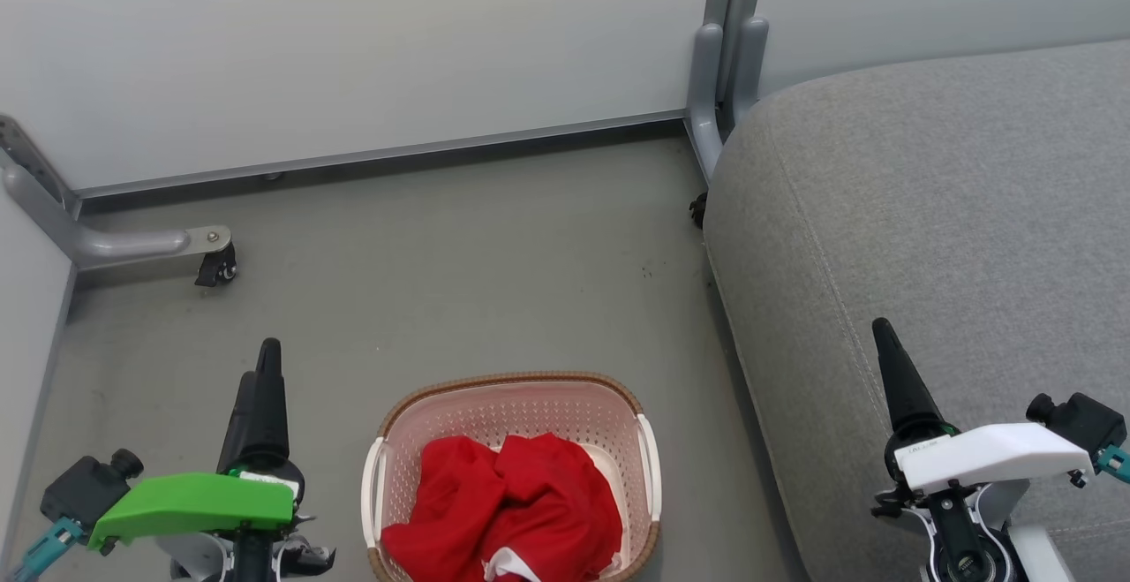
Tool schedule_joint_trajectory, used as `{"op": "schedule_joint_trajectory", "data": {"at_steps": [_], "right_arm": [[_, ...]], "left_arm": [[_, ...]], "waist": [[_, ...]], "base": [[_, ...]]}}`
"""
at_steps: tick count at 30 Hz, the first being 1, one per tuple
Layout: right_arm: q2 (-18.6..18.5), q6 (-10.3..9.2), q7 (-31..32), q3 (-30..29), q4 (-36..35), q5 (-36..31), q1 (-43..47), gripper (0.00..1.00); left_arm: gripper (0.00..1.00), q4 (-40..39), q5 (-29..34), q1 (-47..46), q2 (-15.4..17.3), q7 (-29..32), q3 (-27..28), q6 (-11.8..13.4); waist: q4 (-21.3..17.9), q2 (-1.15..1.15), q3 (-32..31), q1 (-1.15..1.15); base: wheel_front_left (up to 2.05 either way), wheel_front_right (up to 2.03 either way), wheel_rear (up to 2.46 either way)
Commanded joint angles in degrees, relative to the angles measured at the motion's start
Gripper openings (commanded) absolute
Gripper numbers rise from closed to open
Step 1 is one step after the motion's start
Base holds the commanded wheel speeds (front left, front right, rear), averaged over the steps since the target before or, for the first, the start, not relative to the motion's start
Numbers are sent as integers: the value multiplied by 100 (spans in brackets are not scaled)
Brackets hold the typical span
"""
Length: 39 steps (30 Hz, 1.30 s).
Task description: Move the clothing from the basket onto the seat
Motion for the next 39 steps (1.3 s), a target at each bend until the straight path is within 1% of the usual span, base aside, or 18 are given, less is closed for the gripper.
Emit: {"op": "schedule_joint_trajectory", "data": {"at_steps": [1,2,6,14,21,39], "right_arm": [[-28,2,-44,23,-123,-158,-45,100],[-29,2,-89,37,-180,-325,-37,100],[-31,2,-166,108,-245,-616,6,100],[-36,2,-325,267,-295,-1250,73,100],[-40,3,-459,358,-395,-1760,101,100],[-49,3,-753,623,-533,-2930,179,100]], "left_arm": [[100,-117,151,-21,28,-43,-8,20],[100,-164,334,-5,29,-86,-45,28],[100,-224,664,22,32,-164,-105,38],[100,-268,1144,62,36,-324,-131,139],[100,-354,1845,85,39,-453,-280,110],[100,-509,3058,156,49,-749,-480,187]], "waist": [[0,0,1,0],[-3,0,3,0],[-6,0,4,0],[-1,0,3,0],[13,0,17,0],[22,0,36,0]], "base": [[0,0,0],[0,0,0],[0,0,0],[0,0,0],[0,0,0],[0,0,0]]}}
